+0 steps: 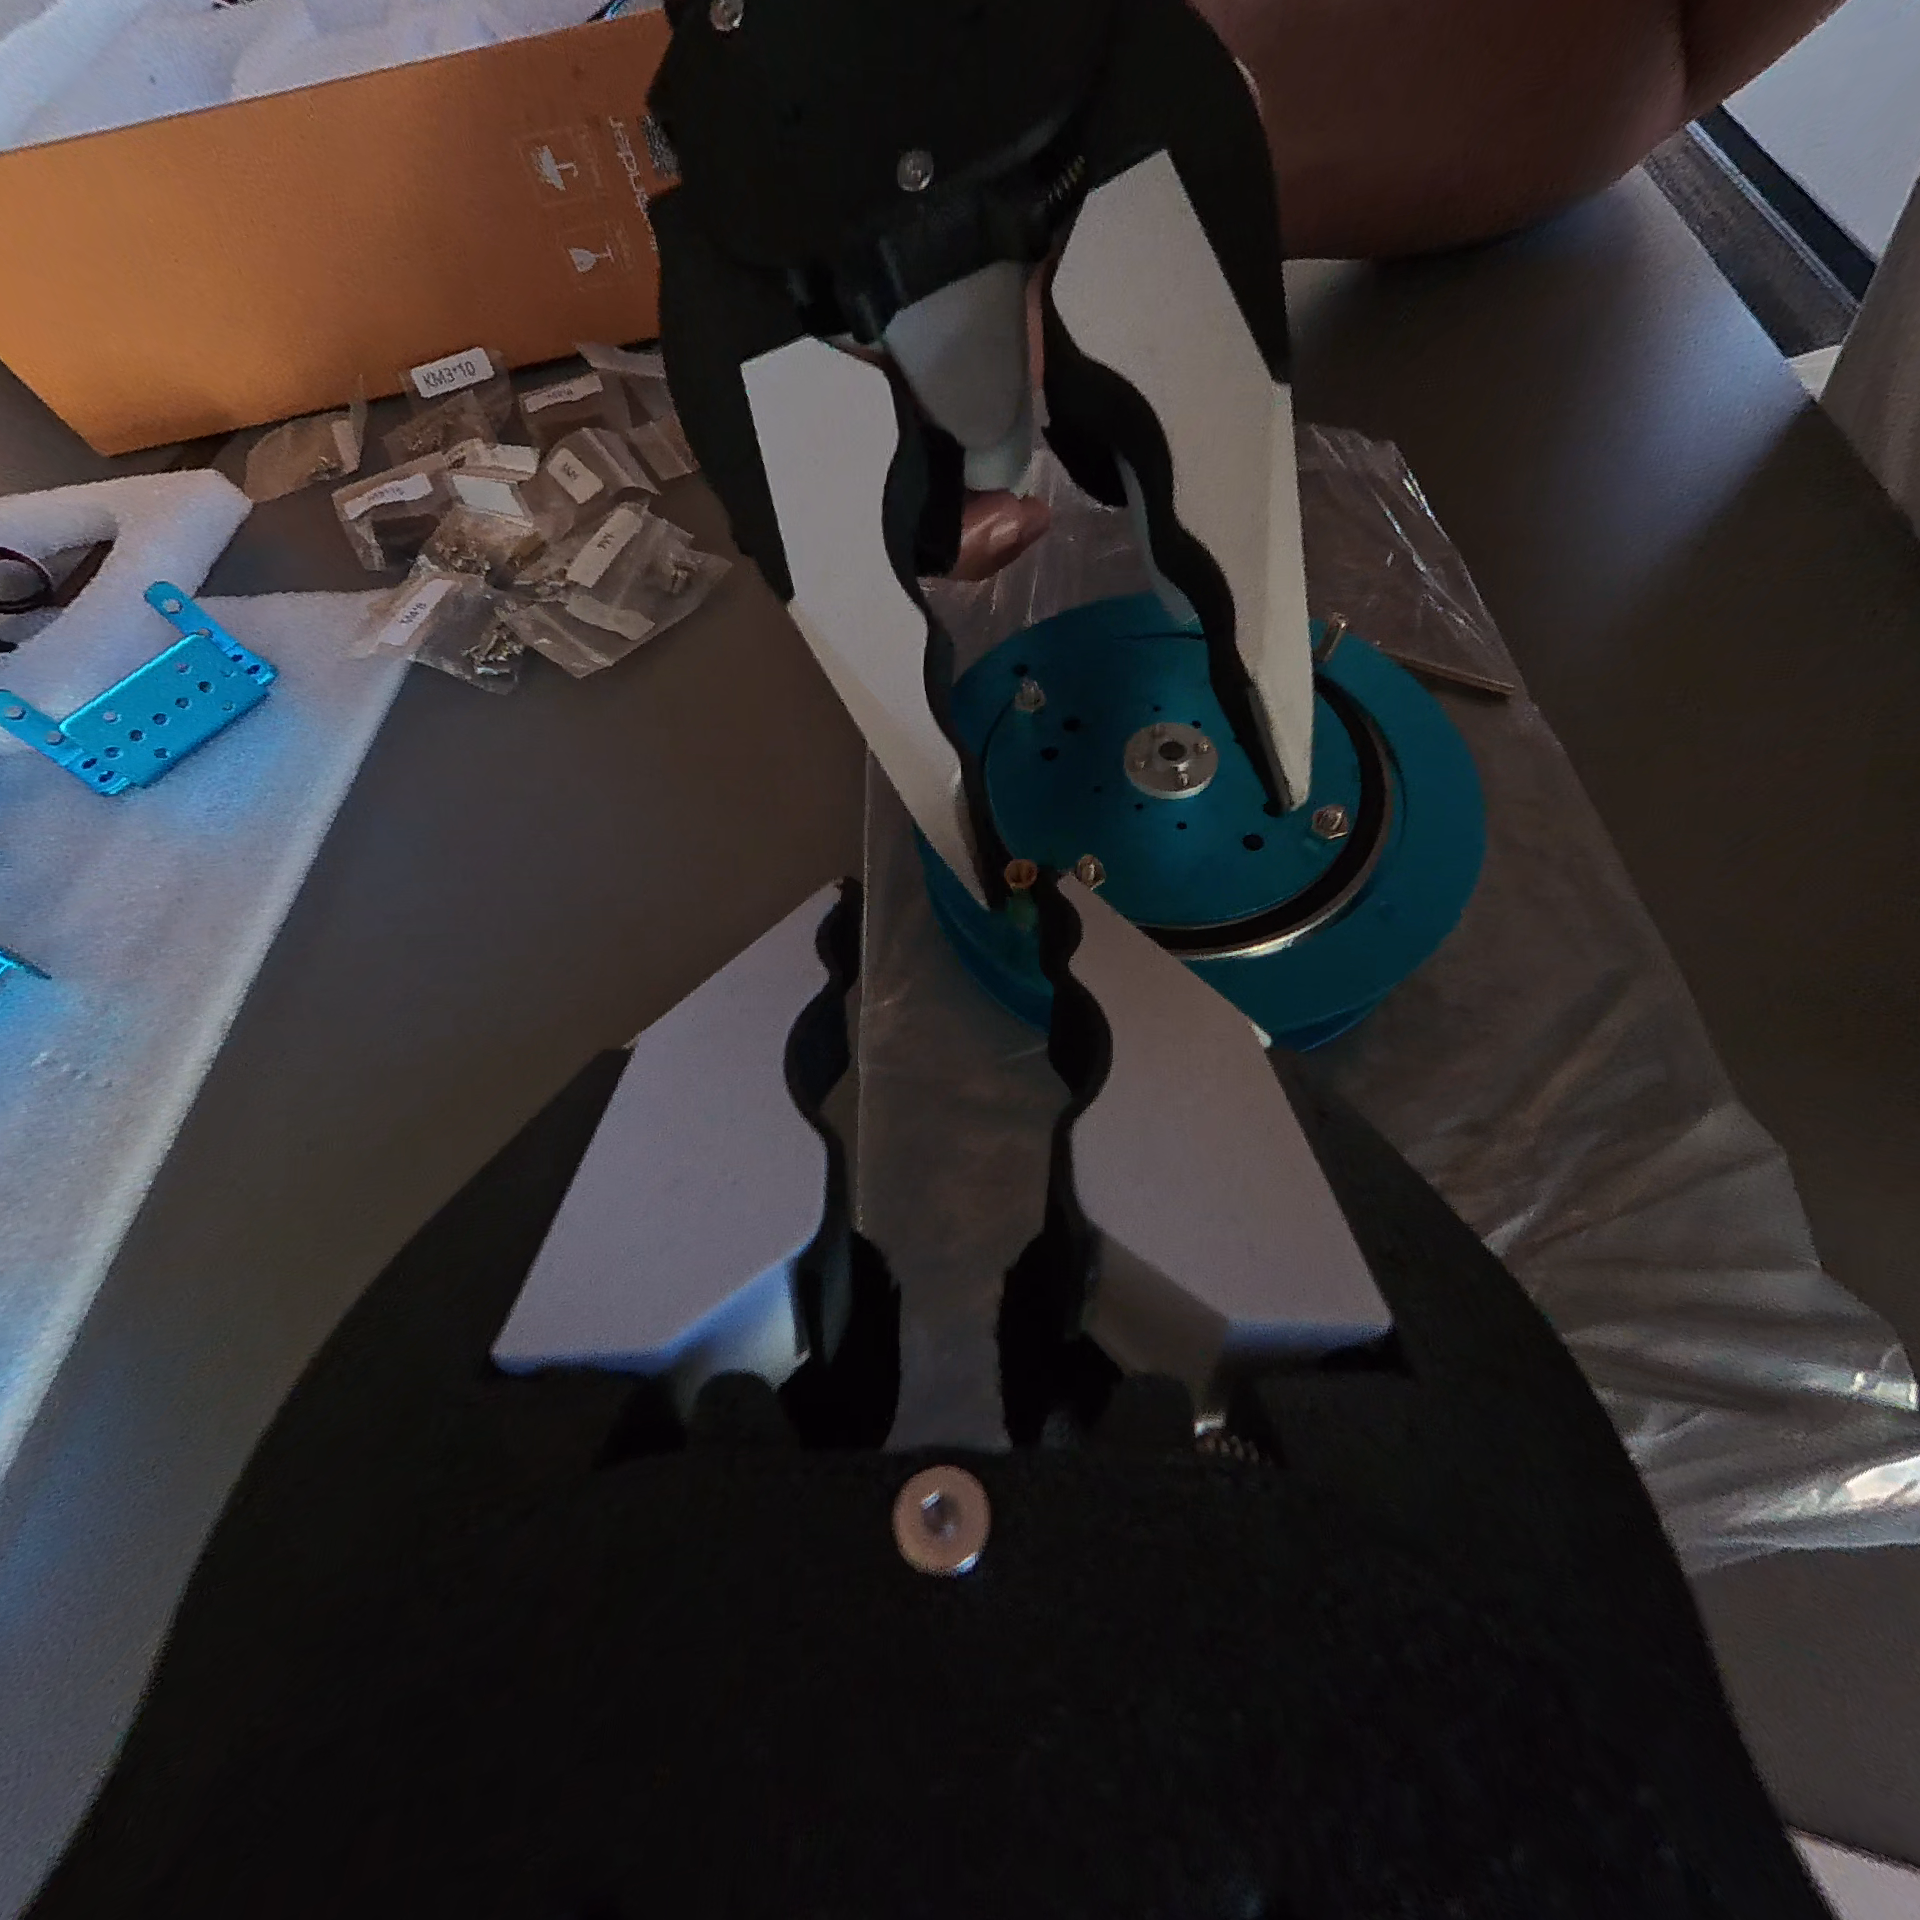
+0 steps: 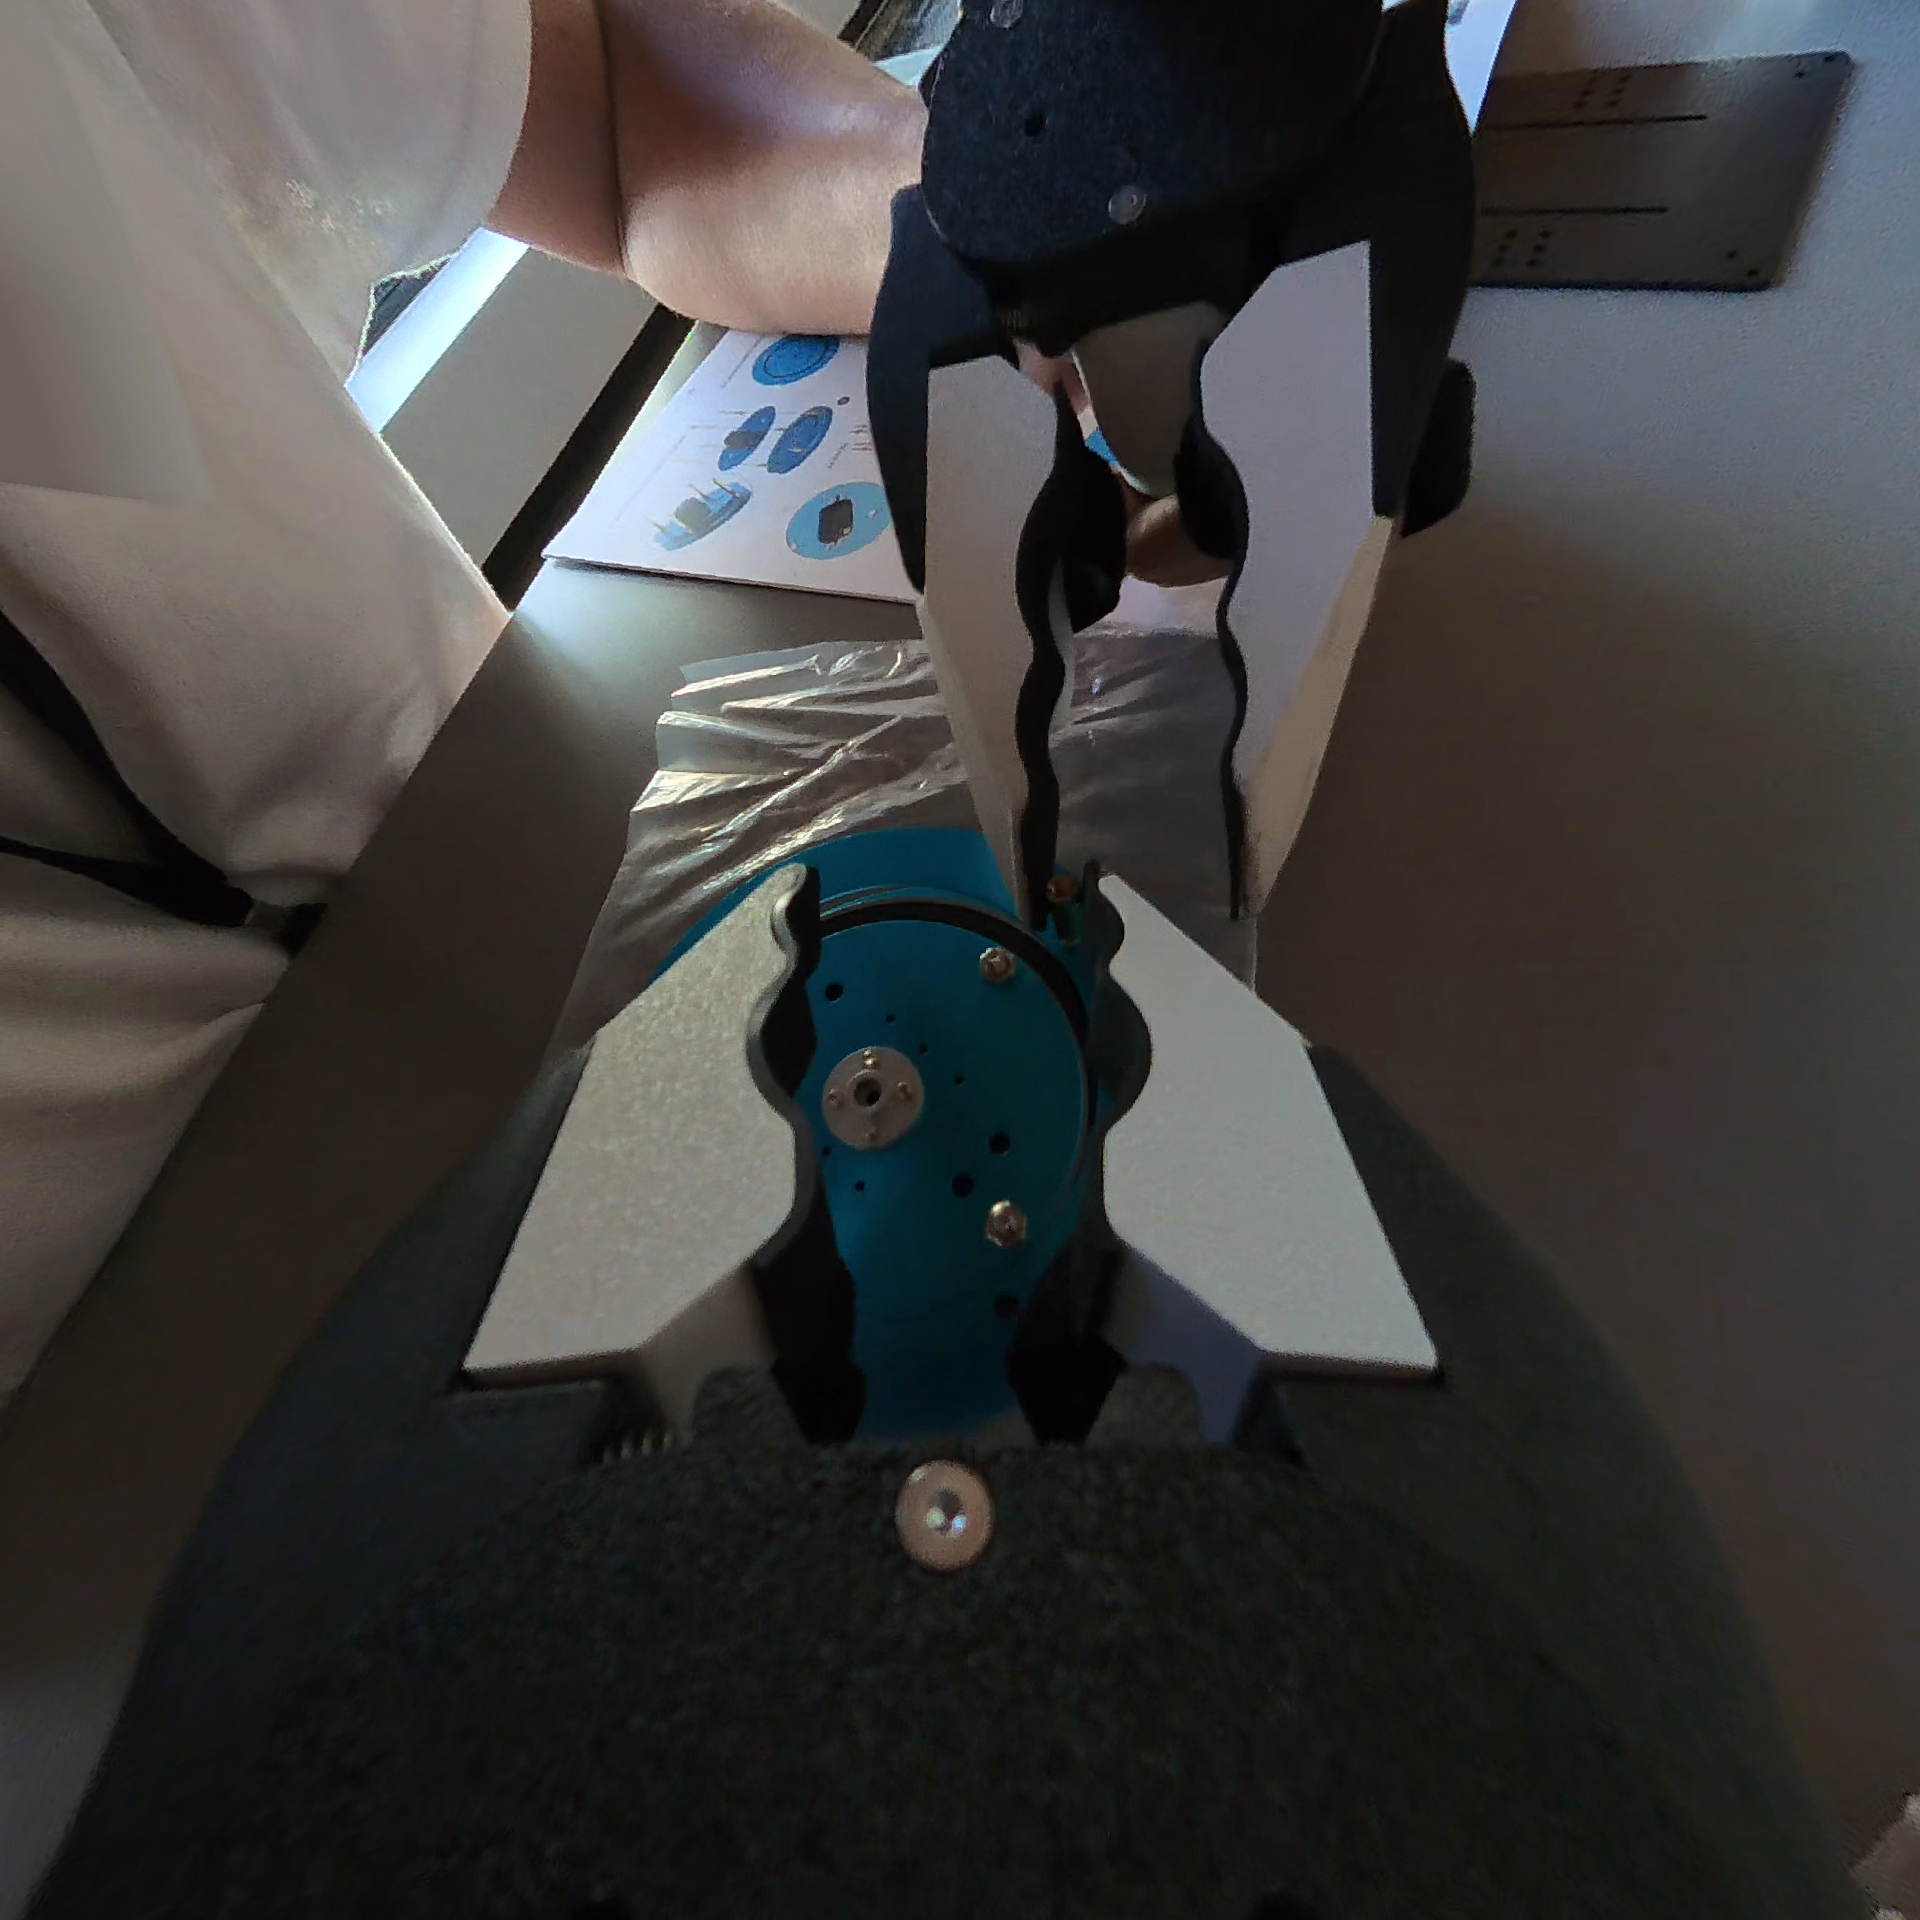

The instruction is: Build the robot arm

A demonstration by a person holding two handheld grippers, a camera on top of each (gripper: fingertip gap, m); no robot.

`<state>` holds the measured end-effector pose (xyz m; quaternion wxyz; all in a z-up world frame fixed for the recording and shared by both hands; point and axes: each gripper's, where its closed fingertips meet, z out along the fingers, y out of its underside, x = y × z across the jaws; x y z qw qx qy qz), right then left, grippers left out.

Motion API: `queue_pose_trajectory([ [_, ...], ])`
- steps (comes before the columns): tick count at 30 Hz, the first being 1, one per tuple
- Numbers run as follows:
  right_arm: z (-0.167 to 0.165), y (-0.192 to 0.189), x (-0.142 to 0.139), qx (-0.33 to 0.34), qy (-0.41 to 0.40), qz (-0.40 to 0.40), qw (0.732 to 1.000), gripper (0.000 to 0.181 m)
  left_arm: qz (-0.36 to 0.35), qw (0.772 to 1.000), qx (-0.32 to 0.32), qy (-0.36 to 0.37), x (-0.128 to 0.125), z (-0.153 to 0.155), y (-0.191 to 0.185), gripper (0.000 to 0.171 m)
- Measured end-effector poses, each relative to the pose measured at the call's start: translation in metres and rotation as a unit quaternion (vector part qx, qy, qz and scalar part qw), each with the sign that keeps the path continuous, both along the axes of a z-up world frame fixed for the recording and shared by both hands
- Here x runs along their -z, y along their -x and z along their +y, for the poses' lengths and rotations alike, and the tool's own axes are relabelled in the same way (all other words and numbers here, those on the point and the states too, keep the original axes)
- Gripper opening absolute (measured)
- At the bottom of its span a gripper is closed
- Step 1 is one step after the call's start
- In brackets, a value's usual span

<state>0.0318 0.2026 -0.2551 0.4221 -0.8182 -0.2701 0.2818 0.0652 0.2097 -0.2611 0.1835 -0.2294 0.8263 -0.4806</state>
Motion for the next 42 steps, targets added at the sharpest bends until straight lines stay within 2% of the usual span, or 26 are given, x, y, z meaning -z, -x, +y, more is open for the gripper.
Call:
queue_pose_trajectory([
  [9,-0.006,-0.01,0.001,0.02,-0.004,-0.052,0.998,0.047,0.005,1.0,-0.007,0.005,-0.002,0.004,0.003,0.033],
  [16,-0.002,-0.002,0.003,0.011,0.007,-0.045,0.999,0.049,0.012,1.0,-0.011,0.001,-0.002,0.0,-0.002,0.034],
  [20,-0.011,-0.008,0.003,0.022,0.013,-0.048,0.999,0.048,0.012,1.0,-0.024,-0.009,0.001,0.01,-0.001,0.033],
  [24,-0.005,-0.009,0.001,0.026,0.003,-0.054,0.998,0.048,0.015,1.0,-0.006,0.012,-0.004,0.001,0.003,0.033],
  [30,-0.005,-0.005,0.004,0.017,0.014,-0.058,0.998,0.05,0.01,1.0,-0.017,-0.015,0.002,0.0,-0.003,0.034],
  [33,-0.014,-0.011,0.002,0.028,0.017,-0.055,0.998,0.048,0.022,0.999,-0.026,0.003,0.002,0.008,0.0,0.033],
  [36,-0.01,-0.015,0.0,0.035,0.009,-0.052,0.998,0.049,0.027,0.999,-0.012,0.038,-0.007,0.001,0.004,0.033],
  [39,-0.003,-0.005,0.001,0.017,0.019,-0.045,0.999,0.053,0.017,1.0,-0.008,0.016,-0.006,-0.007,-0.002,0.034],
  [42,-0.005,-0.003,0.003,0.01,0.026,-0.05,0.998,0.053,0.017,1.0,-0.016,-0.001,-0.001,-0.003,-0.005,0.034],
])
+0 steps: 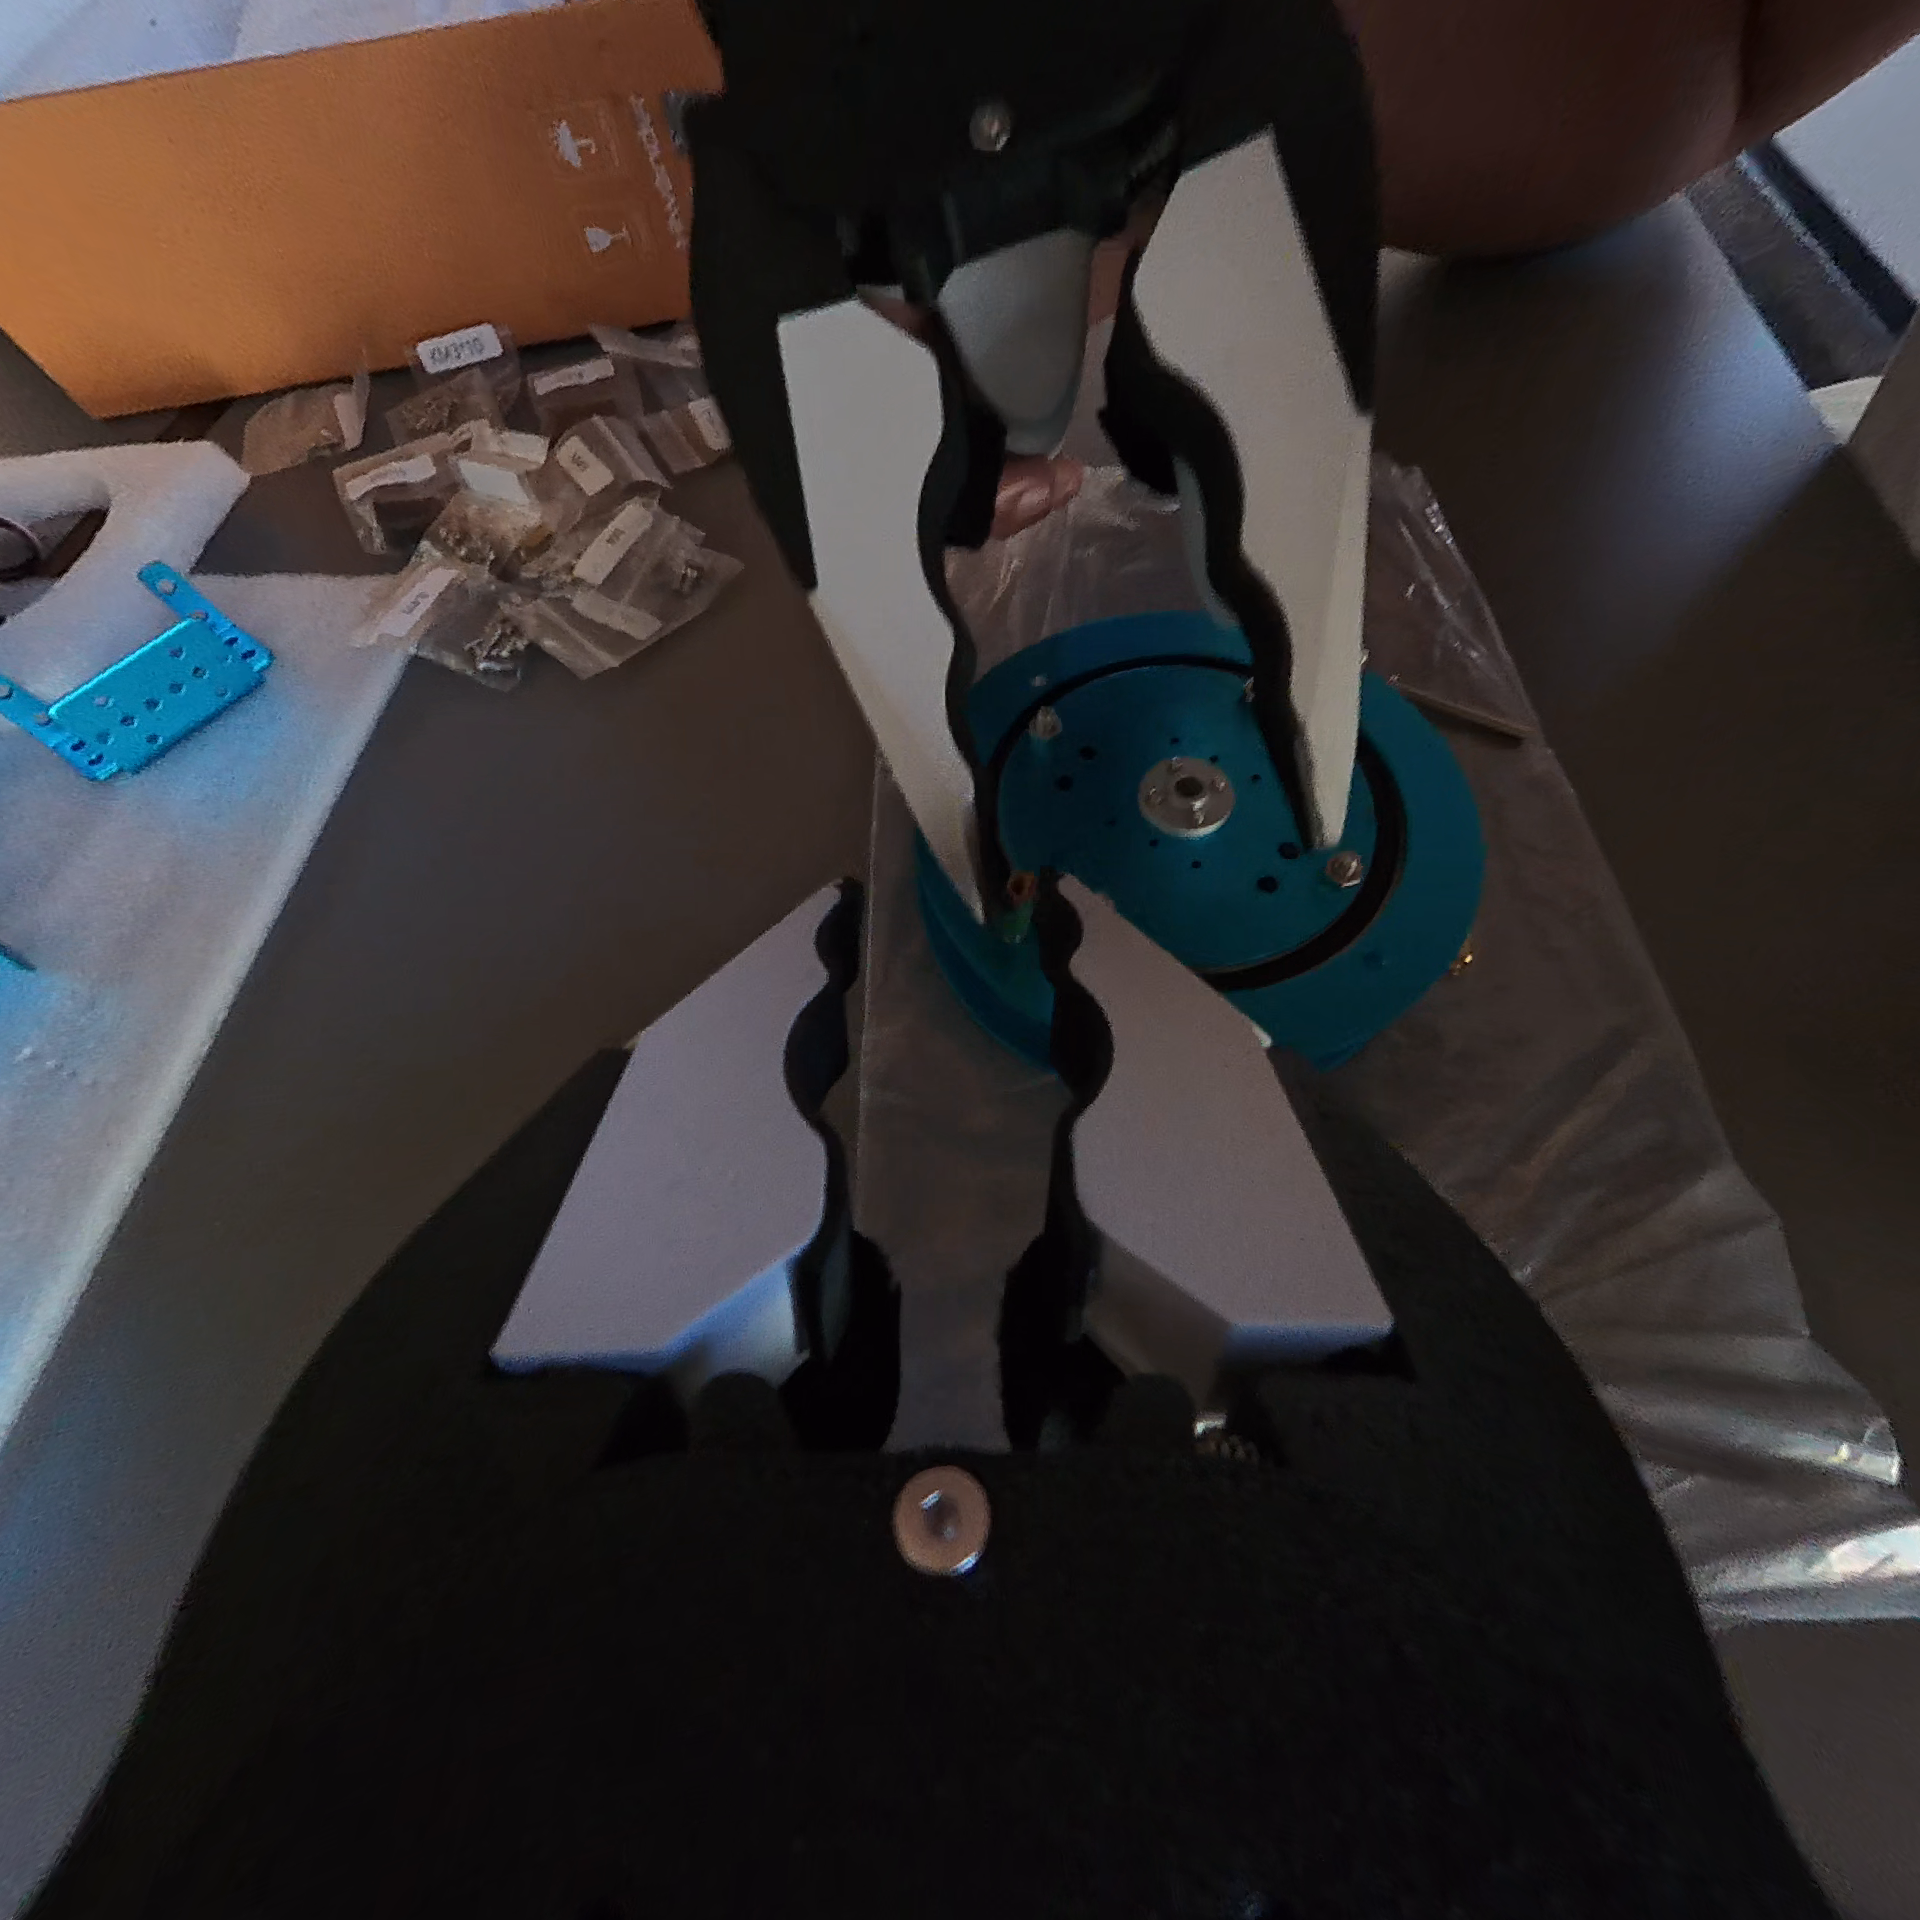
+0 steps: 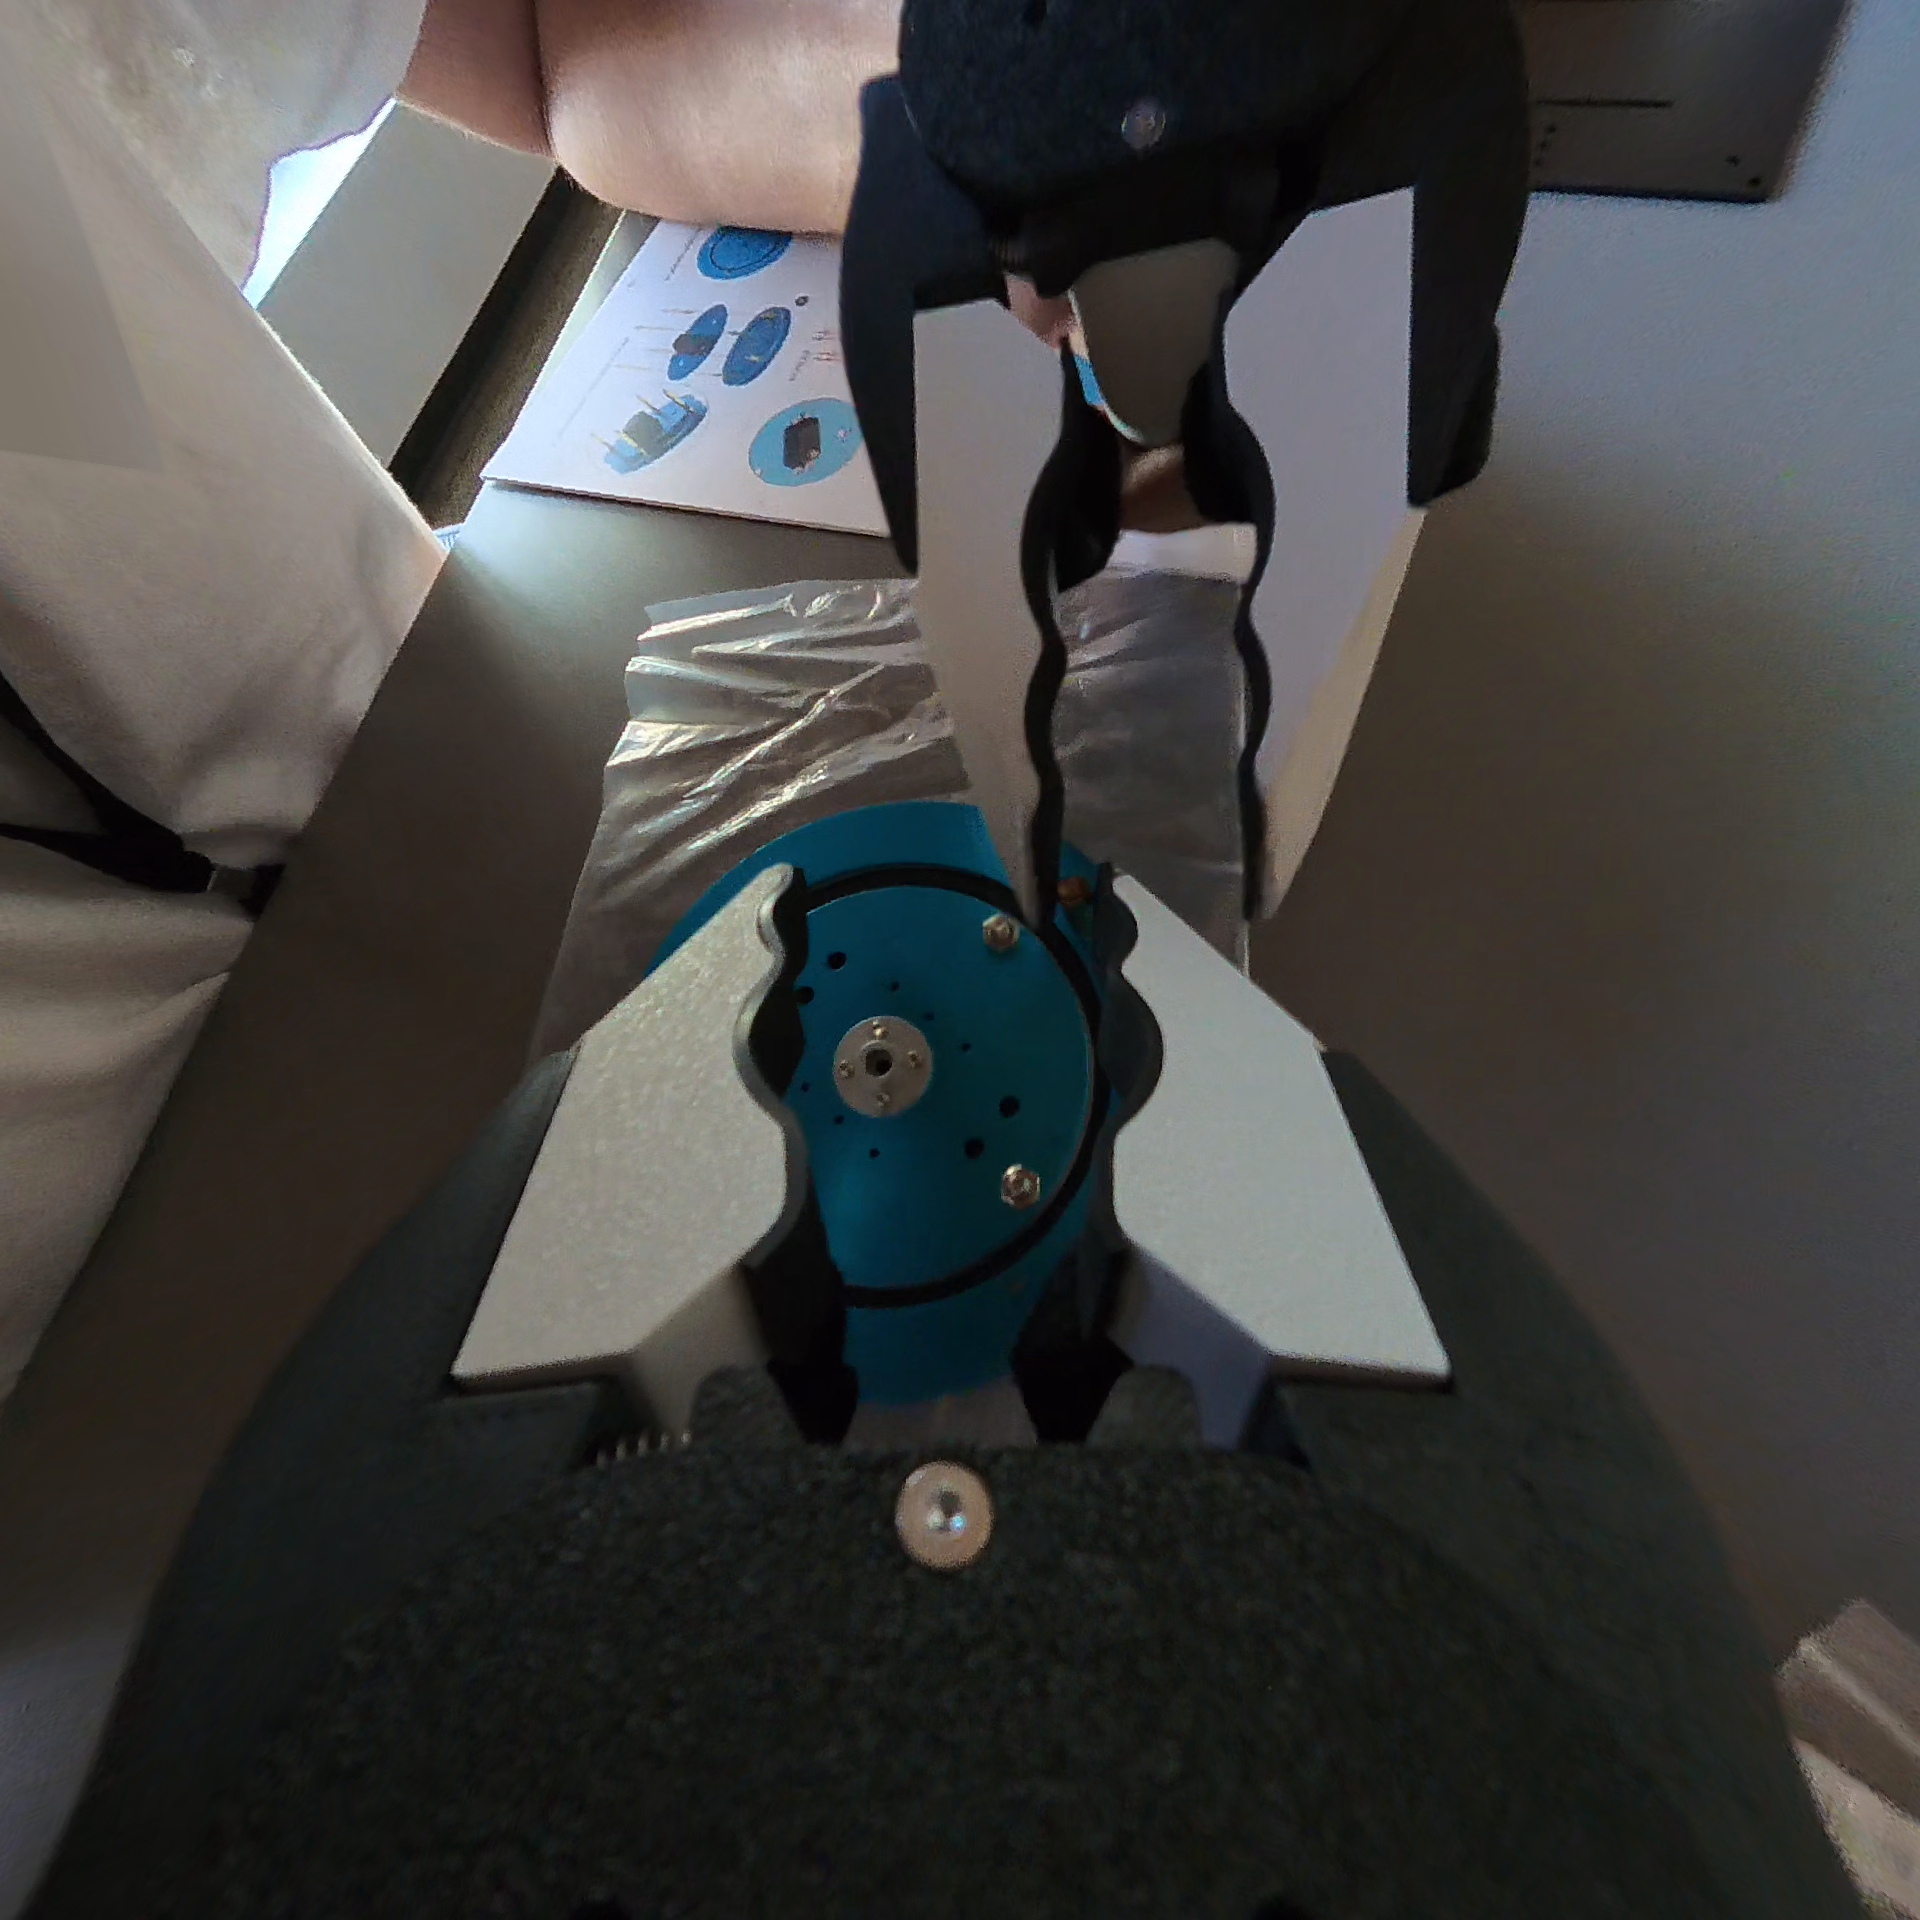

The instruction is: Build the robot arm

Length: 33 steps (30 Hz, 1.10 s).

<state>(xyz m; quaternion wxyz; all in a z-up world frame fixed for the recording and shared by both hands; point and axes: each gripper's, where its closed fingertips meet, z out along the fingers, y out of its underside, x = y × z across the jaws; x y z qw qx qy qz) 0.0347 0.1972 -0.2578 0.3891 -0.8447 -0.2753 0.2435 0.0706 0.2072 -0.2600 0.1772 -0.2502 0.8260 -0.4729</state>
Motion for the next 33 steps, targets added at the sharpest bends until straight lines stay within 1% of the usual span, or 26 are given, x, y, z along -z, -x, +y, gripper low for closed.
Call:
queue_pose_trajectory([
  [4,-0.01,-0.01,-0.003,0.02,0.005,0.015,1.0,0.05,0.007,1.0,-0.019,0.014,0.0,0.017,0.004,0.033],
  [7,-0.005,-0.014,-0.003,0.027,-0.005,0.003,1.0,0.051,0.005,0.999,-0.003,0.032,-0.005,0.008,0.007,0.033],
  [10,0.002,-0.004,-0.002,0.008,0.003,0.009,1.0,0.054,-0.009,1.0,0.006,0.011,-0.005,-0.004,0.001,0.033],
  [12,0.002,-0.001,0.002,0.0,0.009,-0.002,1.0,0.054,-0.01,1.0,0.001,-0.002,-0.002,-0.004,-0.003,0.033],
  [14,-0.003,-0.004,0.002,0.008,0.01,-0.001,1.0,0.056,-0.001,1.0,-0.003,-0.001,0.001,0.002,-0.001,0.034],
  [15,-0.006,-0.006,0.001,0.013,0.014,0.004,1.0,0.056,0.002,1.0,-0.009,0.004,0.001,0.007,0.0,0.033],
  [16,-0.011,-0.007,0.0,0.014,0.016,0.009,1.0,0.052,0.004,1.0,-0.017,0.007,0.001,0.013,0.001,0.033],
  [18,-0.014,-0.012,-0.001,0.027,0.008,0.008,1.0,0.054,0.005,1.0,-0.022,0.017,-0.001,0.019,0.004,0.033],
  [21,-0.006,-0.014,-0.002,0.03,0.001,0.005,1.0,0.056,0.004,1.0,-0.007,0.027,-0.004,0.009,0.005,0.033],
  [25,0.001,-0.004,0.001,0.007,0.01,0.006,1.0,0.059,-0.005,1.0,0.005,0.011,-0.002,-0.007,-0.003,0.034],
  [31,-0.014,-0.011,-0.001,0.022,0.015,0.013,1.0,0.053,0.012,1.0,-0.015,0.019,0.001,0.013,0.002,0.033],
  [33,-0.012,-0.015,-0.003,0.032,0.006,0.011,0.999,0.054,0.007,0.999,-0.011,0.03,-0.003,0.011,0.004,0.033],
])
